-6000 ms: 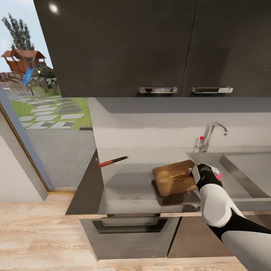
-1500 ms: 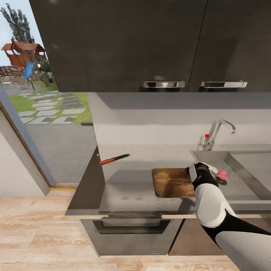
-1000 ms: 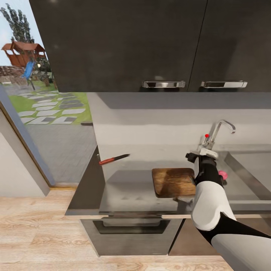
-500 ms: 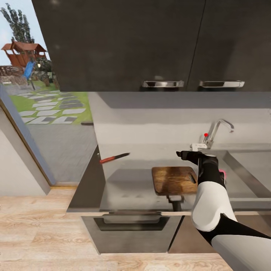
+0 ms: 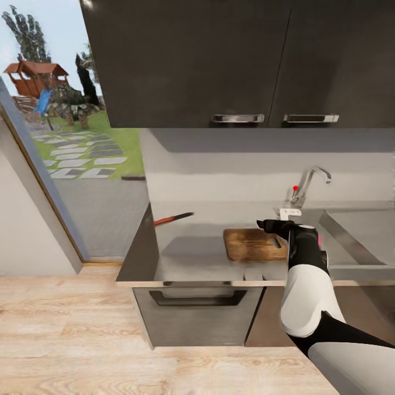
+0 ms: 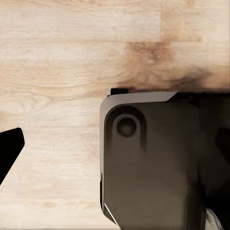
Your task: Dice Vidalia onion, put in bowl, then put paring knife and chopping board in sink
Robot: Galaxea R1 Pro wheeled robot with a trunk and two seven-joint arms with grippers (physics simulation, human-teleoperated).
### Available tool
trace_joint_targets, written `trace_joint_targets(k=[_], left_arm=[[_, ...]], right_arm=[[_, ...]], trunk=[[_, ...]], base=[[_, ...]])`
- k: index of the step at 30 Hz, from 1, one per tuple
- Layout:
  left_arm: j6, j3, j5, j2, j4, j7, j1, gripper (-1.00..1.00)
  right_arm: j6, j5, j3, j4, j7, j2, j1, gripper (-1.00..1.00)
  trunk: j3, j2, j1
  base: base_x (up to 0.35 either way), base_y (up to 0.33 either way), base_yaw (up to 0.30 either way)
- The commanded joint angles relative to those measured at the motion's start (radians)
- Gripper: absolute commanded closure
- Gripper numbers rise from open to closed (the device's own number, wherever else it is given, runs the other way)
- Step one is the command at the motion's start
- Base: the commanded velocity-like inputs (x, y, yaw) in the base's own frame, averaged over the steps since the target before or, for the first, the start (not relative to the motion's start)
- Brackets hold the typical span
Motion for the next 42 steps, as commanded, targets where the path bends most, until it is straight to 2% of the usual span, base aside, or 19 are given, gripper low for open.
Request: trace_joint_targets(k=[1, 18, 30, 35, 42], left_arm=[[-0.003, 0.001, 0.000, 0.000, 0.001, 0.000, -0.001, -1.00], [-0.003, 0.001, 0.001, 0.000, 0.001, 0.000, -0.001, -1.00], [-0.003, 0.001, 0.003, -0.002, 0.001, 0.000, -0.001, -1.00], [-0.003, 0.001, 0.000, -0.010, 0.001, 0.000, 0.000, -1.00], [-0.003, 0.001, 0.000, -0.011, 0.001, 0.000, 0.000, -1.00]], right_arm=[[0.001, 0.009, -0.005, -0.002, 0.009, 0.001, -0.002, -1.00], [0.000, 0.009, -0.005, -0.002, 0.009, 0.001, 0.006, -1.00], [-0.003, 0.009, -0.007, -0.002, 0.009, 0.001, 0.006, -1.00], [-0.055, 0.009, -0.007, -0.002, 0.009, 0.001, 0.013, -1.00], [-0.069, 0.009, -0.006, -0.002, 0.009, 0.001, 0.030, -1.00]], trunk=[[-0.002, -0.002, 0.000], [-0.002, -0.002, 0.000], [-0.002, -0.002, 0.000], [-0.002, -0.002, 0.000], [-0.002, -0.002, 0.000]], base=[[-0.320, 0.112, 0.000], [-0.321, 0.110, 0.000], [-0.338, 0.015, 0.000], [-0.341, 0.000, 0.000], [-0.319, 0.000, 0.000]])
